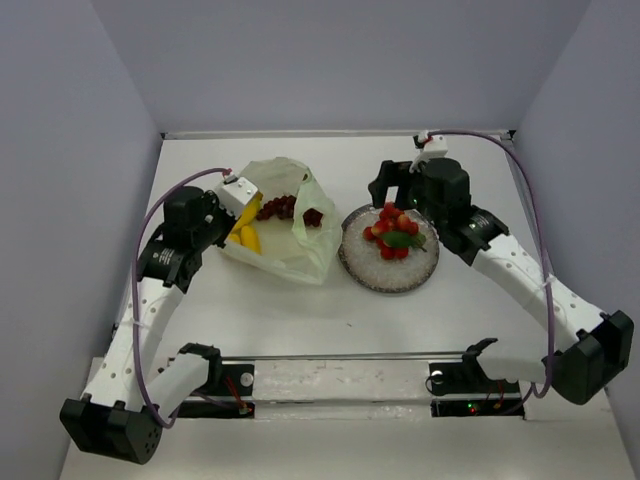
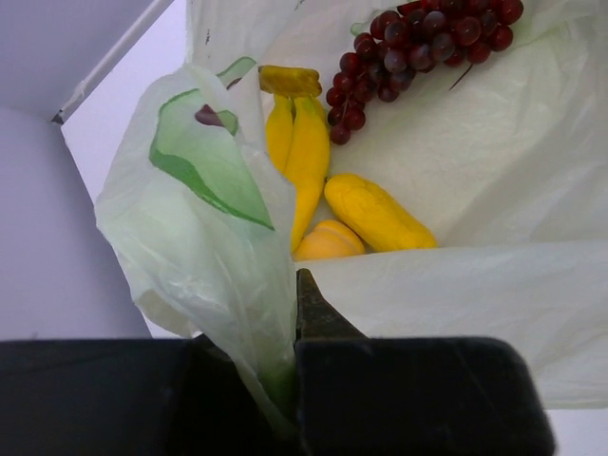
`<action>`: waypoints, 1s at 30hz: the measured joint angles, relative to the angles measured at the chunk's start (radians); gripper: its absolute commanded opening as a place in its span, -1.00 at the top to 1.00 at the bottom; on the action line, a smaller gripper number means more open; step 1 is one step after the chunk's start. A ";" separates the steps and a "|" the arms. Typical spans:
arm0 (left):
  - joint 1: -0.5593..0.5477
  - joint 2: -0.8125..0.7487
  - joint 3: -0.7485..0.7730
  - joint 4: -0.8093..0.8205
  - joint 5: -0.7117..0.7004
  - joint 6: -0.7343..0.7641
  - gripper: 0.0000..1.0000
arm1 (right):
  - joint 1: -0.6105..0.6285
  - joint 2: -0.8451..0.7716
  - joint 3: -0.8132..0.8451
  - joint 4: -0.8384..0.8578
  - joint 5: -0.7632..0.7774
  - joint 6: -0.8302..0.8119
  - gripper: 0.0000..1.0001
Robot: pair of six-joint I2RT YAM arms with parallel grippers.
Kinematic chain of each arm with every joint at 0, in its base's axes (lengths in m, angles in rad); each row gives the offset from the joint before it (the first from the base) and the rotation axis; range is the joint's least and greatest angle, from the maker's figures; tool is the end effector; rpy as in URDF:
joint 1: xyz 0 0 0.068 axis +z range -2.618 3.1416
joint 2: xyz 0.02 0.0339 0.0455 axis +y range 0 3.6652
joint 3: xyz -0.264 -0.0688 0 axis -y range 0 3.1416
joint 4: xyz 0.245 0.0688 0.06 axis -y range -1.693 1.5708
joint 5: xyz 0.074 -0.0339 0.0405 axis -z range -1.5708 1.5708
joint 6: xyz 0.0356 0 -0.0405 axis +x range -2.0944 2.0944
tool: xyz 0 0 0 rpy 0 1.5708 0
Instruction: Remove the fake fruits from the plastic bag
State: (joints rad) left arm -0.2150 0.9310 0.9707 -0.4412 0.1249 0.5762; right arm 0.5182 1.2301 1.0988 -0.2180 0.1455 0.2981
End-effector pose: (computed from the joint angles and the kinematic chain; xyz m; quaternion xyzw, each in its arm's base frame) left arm 0.1998 -0.0482 0.3522 0.3525 0.7547 0.0477 0.5512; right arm 0.2503 0.1368 0.3524 -0.0483 0.8167 0.1724 0.5486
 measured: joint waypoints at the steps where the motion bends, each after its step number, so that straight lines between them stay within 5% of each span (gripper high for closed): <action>1: 0.000 -0.010 0.000 -0.005 0.008 0.007 0.73 | 0.044 -0.006 0.050 -0.002 0.016 -0.022 -0.93; 6: 0.000 -0.062 -0.011 -0.060 0.045 0.057 0.73 | 0.250 0.014 0.176 0.017 -0.042 -0.048 -0.58; 7: 0.000 -0.070 -0.017 -0.074 0.053 0.071 0.73 | 0.307 0.043 0.190 0.033 -0.078 -0.037 -0.34; 10: -0.002 -0.083 -0.034 -0.117 0.068 0.120 0.73 | 0.366 0.133 0.205 0.089 -0.174 0.010 0.08; 13: -0.006 -0.081 -0.035 -0.153 0.098 0.138 0.73 | 0.374 0.282 0.259 0.107 -0.245 0.066 0.26; 20: -0.041 -0.042 -0.054 -0.192 0.178 0.137 0.76 | 0.373 0.628 0.431 0.065 -0.300 0.213 0.27; 30: -0.041 -0.097 -0.090 -0.209 0.227 0.106 0.86 | 0.373 0.985 0.782 -0.077 0.080 0.093 -0.38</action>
State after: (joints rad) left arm -0.2562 0.8341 0.8810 -0.6498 0.3519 0.6819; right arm 0.8913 2.2150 1.8812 -0.2951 0.2256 0.3908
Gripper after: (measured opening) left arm 0.127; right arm 0.650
